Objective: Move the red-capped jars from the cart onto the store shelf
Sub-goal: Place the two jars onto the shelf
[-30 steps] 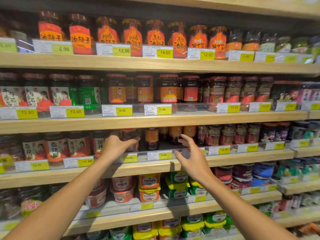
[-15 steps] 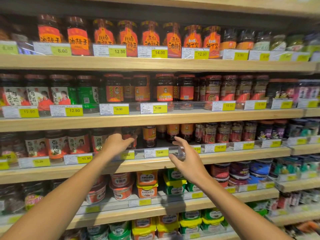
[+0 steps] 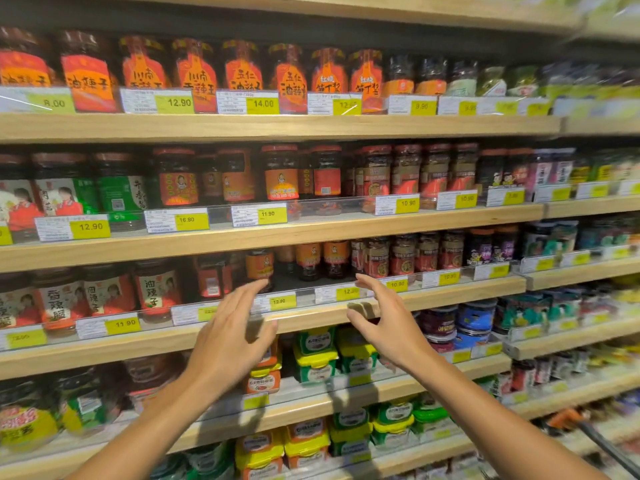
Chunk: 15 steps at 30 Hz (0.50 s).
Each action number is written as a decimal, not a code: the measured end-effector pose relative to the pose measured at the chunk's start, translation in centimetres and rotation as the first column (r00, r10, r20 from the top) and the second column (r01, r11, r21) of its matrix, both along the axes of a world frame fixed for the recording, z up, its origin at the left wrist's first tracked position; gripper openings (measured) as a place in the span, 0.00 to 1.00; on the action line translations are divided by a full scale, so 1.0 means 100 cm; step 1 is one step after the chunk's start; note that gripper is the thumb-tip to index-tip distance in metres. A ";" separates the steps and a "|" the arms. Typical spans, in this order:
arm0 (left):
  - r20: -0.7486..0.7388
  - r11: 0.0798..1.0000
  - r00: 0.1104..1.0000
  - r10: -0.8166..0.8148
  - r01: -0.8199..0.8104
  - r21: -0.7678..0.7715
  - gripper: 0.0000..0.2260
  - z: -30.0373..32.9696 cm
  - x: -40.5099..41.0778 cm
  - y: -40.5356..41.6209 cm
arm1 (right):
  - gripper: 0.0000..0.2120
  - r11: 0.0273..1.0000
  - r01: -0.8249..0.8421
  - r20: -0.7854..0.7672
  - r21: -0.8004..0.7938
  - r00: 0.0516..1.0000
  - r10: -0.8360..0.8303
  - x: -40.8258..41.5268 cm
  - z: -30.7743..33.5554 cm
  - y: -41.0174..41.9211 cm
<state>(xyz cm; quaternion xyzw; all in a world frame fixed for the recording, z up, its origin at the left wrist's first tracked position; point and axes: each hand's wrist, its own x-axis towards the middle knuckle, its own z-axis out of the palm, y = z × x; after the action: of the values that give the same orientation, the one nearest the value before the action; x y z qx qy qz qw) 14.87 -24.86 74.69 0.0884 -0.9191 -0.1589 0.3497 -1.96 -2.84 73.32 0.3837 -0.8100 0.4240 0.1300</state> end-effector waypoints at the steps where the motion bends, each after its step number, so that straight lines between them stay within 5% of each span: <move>1: 0.025 0.999 0.999 -0.040 0.041 -0.030 0.27 -0.003 -0.005 0.011 | 0.29 1.000 0.009 0.001 0.004 1.000 -0.009 -0.001 -0.002 0.010; 15: 0.313 0.872 0.871 -0.378 0.449 -0.197 0.32 -0.066 -0.095 0.144 | 0.31 0.954 0.242 0.072 0.178 0.964 -0.258 0.001 -0.062 0.176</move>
<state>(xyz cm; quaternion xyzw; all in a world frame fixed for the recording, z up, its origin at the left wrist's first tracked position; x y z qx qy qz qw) 5.32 -10.45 68.11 -0.1386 -0.9675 -0.0939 0.1897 -1.89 14.78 67.11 0.2672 -0.8900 0.3522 0.1116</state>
